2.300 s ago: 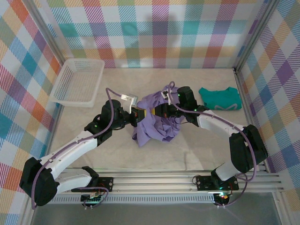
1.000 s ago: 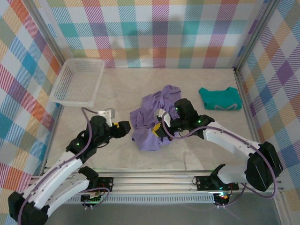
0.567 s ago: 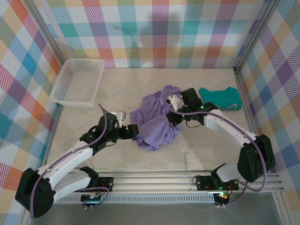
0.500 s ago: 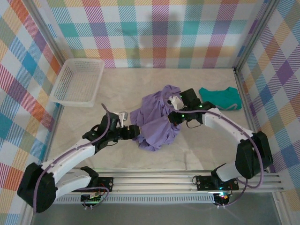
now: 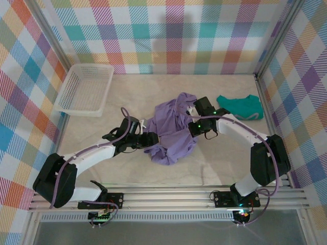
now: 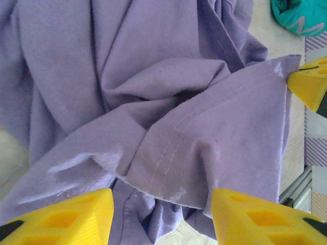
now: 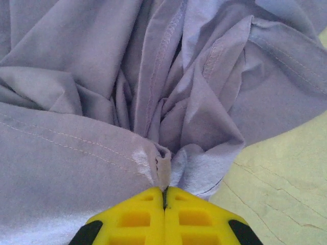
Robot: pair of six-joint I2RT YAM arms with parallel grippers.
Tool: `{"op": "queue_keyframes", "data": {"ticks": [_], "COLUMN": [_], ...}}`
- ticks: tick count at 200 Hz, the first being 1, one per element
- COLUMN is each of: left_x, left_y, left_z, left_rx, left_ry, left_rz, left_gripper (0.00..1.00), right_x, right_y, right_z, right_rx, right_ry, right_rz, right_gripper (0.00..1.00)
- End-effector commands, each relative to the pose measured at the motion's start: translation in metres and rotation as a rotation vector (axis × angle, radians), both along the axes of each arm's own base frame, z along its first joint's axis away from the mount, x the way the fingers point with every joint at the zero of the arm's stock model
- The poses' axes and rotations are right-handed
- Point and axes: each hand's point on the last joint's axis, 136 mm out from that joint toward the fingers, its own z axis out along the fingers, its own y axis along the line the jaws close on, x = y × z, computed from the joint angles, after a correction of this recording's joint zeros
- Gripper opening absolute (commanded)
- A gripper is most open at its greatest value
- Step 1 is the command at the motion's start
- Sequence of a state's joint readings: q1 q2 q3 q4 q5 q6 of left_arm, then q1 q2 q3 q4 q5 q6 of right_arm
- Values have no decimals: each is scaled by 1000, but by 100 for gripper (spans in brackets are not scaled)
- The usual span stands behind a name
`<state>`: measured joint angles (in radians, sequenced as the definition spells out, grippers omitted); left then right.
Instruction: Fold the inside-out t-shirt
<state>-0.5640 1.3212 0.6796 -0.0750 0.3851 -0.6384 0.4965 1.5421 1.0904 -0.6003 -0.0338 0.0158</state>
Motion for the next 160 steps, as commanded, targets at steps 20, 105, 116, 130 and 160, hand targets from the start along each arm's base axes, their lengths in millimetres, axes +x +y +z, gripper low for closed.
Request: {"op": "queue_keyframes", "data": {"ticks": [20, 105, 116, 130, 160], "left_x": [-1, 3, 1, -2, -3], "left_y": [-20, 3, 9, 11, 0], "left_z": [1, -10, -12, -17, -23], "left_rx": [-107, -47, -39, -38, -54], "left_ry": [71, 47, 47, 65, 92], "left_rz": [48, 194, 219, 231, 207], "left_gripper": [46, 50, 50, 50, 47], "right_x": [1, -2, -3, -2, -3], "right_y": [2, 4, 4, 5, 6], "right_z": [10, 10, 11, 11, 11], "right_rx": [33, 49, 50, 51, 59], "right_ry": [-19, -15, -14, -16, -14], "right_rz": [-5, 9, 9, 11, 15], "right_gripper": [0, 0, 0, 0, 0]}}
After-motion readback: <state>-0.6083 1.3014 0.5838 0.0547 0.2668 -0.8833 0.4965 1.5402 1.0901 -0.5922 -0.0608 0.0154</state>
